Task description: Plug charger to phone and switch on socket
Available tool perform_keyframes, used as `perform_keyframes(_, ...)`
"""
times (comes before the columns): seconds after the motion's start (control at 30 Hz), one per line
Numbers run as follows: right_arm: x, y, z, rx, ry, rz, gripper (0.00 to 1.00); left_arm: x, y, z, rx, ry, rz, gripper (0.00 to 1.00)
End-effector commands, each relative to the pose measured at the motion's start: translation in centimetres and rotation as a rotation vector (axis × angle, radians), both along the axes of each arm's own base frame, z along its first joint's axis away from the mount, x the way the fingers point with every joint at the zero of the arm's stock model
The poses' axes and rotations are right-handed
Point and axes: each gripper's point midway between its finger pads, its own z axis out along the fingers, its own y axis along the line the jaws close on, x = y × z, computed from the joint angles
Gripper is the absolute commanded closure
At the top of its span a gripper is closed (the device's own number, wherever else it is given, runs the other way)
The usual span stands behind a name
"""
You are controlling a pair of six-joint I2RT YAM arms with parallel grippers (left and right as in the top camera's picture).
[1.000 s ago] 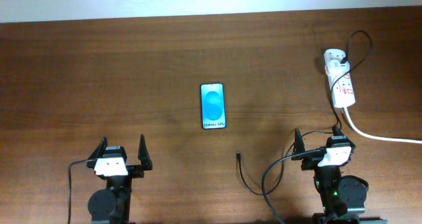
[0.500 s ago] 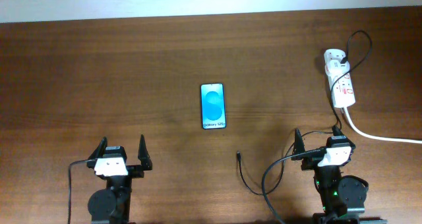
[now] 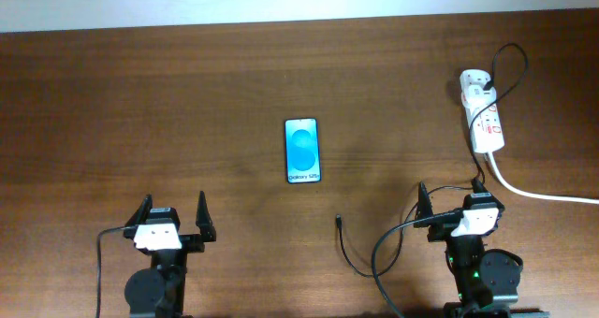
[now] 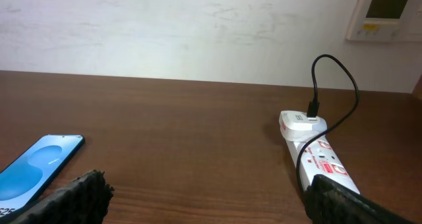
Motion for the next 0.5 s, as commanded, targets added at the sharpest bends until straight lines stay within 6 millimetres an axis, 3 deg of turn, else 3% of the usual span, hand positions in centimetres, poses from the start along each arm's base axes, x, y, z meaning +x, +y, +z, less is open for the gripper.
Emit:
perform_keyframes(0.0, 0.0, 0.0, -0.2, 0.003, 0.004, -0.003, 0.01, 0.0, -0.1, -0.2, -0.011, 0.001, -0.008, 0.01)
perform_keyframes(0.4, 0.0, 0.0, -0.2, 0.003, 0.004, -0.003, 0.02, 0.0, -0.2, -0.2, -0.012, 0.001, -0.012, 0.01)
perform_keyframes(0.47, 0.0, 0.0, -0.2, 0.003, 0.004, -0.003, 0.02, -0.2, -2.8, 0.3, -0.033, -0.016, -0.163, 0.01)
